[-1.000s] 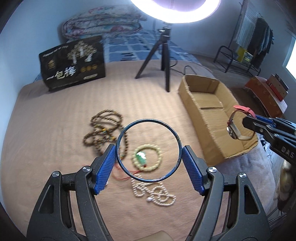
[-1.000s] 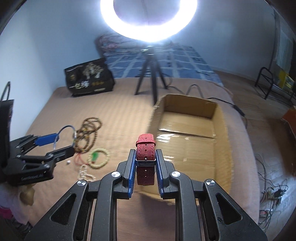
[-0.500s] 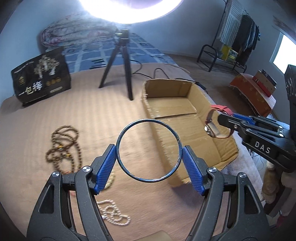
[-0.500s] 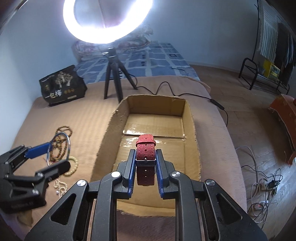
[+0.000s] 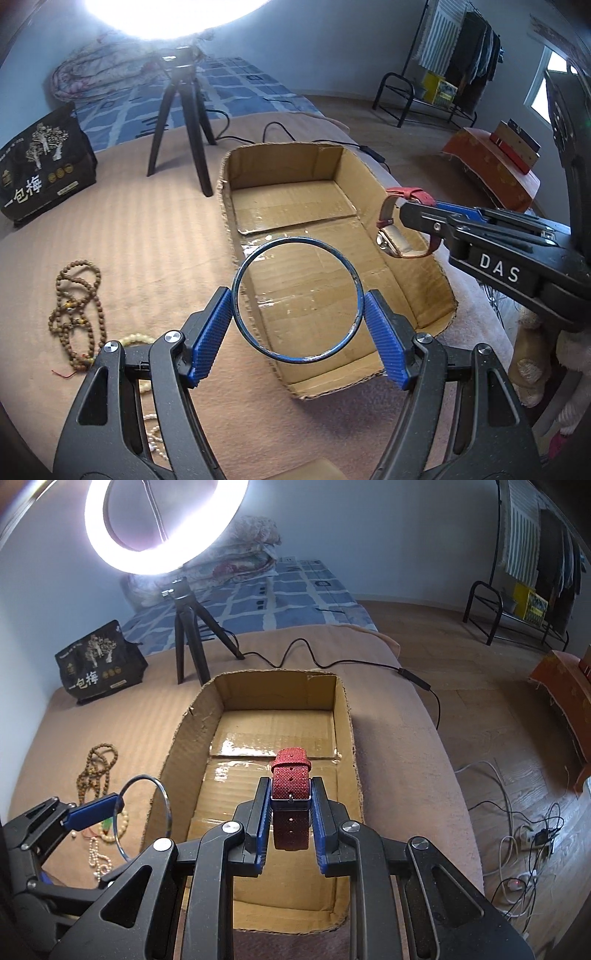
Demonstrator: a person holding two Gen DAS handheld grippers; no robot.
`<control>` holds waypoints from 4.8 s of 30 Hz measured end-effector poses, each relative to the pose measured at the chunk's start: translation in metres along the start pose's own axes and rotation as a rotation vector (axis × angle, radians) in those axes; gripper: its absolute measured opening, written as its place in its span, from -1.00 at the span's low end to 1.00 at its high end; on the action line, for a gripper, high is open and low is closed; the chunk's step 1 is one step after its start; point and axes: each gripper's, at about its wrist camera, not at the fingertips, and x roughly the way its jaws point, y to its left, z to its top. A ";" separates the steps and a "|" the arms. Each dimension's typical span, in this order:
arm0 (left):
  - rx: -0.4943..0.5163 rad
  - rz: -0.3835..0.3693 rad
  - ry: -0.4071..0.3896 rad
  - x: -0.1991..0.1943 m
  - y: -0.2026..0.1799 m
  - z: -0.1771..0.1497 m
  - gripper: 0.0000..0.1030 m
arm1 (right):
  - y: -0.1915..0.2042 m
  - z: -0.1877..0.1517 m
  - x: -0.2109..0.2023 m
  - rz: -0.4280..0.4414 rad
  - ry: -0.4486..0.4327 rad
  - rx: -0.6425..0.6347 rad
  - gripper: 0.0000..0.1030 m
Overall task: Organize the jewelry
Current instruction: 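Carry the bangle and watch into the cardboard box and open both tools, then move the left tool to the loose pearl while the right tool approaches the jade bracelet, then close the left tool on the pearl while the right tool grasps the cream bead bracelet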
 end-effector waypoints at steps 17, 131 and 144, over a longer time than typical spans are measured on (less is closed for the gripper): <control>0.003 -0.018 0.034 0.010 -0.010 -0.001 0.54 | -0.009 0.003 -0.010 -0.036 -0.057 0.029 0.22; -0.042 0.123 0.170 -0.024 0.207 -0.116 -0.64 | 0.202 -0.039 0.114 0.231 0.364 -0.184 -0.61; -0.037 0.116 0.165 -0.023 0.208 -0.117 -0.86 | 0.211 -0.045 0.121 0.180 0.358 -0.243 -0.88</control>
